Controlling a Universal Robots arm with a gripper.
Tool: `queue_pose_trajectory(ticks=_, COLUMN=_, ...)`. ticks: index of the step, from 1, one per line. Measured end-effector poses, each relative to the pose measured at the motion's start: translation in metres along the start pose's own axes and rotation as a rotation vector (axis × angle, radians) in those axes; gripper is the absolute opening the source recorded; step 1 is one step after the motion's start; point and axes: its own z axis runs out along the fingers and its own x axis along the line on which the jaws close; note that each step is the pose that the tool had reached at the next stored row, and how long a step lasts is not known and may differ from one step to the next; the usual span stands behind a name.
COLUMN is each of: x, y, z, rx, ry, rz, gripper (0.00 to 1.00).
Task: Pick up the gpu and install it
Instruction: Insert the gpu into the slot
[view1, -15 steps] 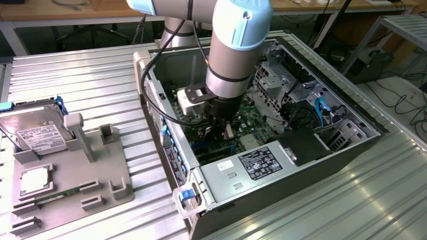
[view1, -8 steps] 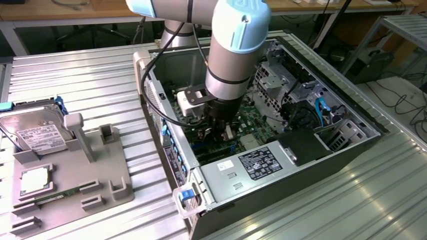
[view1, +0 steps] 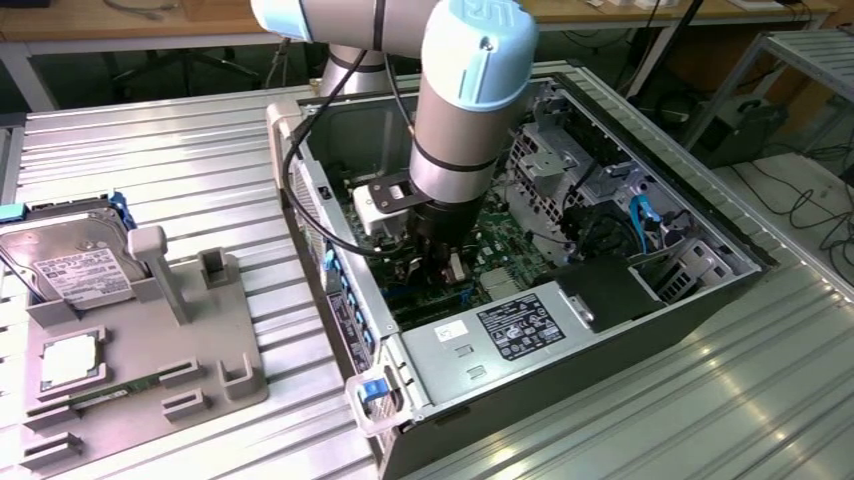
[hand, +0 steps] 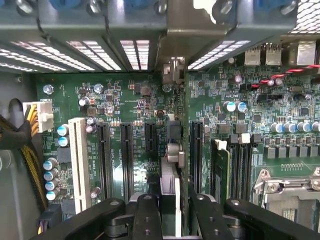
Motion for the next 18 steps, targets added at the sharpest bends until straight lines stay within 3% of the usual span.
queue_pose_trajectory(ticks=4, x=0.000, y=0.0000, z=0.0008, rx=0.0003, ry=-0.0008, rz=0.000, gripper=0.28)
queue_pose_trajectory(ticks=5, x=0.000, y=-0.0003, z=0.0020, rx=0.0023, ry=-0.0037, rz=0.000, gripper=0.29)
queue_pose_trajectory(ticks=6, x=0.000, y=-0.0002, z=-0.0004, rx=0.0019, ry=-0.0001, rz=0.000, gripper=0.29)
queue_pose_trajectory(ticks=7, x=0.000, y=-0.0002, z=-0.0018, rx=0.0036, ry=-0.0013, rz=0.000, gripper=0.35)
queue_pose_trajectory(ticks=18, x=-0.004, y=-0.0029, z=-0.0506, rx=0.0187, ry=0.0002, rz=-0.001, gripper=0.35)
